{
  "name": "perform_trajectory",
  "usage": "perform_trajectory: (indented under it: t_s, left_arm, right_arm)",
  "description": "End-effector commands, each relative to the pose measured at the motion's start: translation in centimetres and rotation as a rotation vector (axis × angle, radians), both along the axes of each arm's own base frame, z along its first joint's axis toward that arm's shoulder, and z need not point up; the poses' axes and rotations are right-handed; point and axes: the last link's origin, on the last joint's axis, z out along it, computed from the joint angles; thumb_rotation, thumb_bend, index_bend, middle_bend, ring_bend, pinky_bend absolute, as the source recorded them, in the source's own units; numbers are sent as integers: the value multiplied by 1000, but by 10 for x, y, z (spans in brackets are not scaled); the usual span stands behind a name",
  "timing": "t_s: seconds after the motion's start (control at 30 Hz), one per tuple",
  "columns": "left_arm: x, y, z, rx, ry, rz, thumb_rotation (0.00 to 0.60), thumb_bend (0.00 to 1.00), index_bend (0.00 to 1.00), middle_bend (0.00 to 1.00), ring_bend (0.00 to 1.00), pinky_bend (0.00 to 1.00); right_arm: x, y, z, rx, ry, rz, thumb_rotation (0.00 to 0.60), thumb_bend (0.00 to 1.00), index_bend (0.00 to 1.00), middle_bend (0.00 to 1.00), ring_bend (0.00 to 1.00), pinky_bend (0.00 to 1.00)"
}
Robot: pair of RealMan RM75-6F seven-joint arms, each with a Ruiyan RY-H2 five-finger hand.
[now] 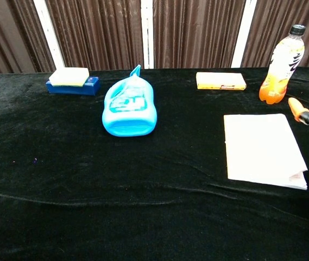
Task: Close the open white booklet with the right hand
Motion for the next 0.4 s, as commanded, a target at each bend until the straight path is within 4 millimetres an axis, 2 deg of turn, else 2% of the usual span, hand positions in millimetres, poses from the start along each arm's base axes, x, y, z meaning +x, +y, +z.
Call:
perform_trajectory:
  t_s: [0.03, 0.13, 0.27, 0.4]
  left_arm:
    - [1, -1, -1, -10, 9, -25, 600, 211, 0, 0, 0, 0]
    - [2, -1, -3, -25, 35, -64, 600, 193, 0, 0, 0, 0]
    - [4, -3, -10, -32, 61, -95, 600, 186, 0, 0, 0, 0]
    - [4, -4, -13, -40, 77, -106, 600, 185, 0, 0, 0, 0]
  right_arm:
    - [-17, 14, 23, 134, 118, 3, 600, 223, 0, 0, 0, 0]
    - [-26, 21, 47, 202, 211, -3, 600, 196, 0, 0, 0, 0]
    - [-32, 29, 81, 190, 327, -1, 600, 187, 0, 0, 0, 0]
    - [-42, 37, 102, 201, 387, -17, 600, 186, 0, 0, 0, 0]
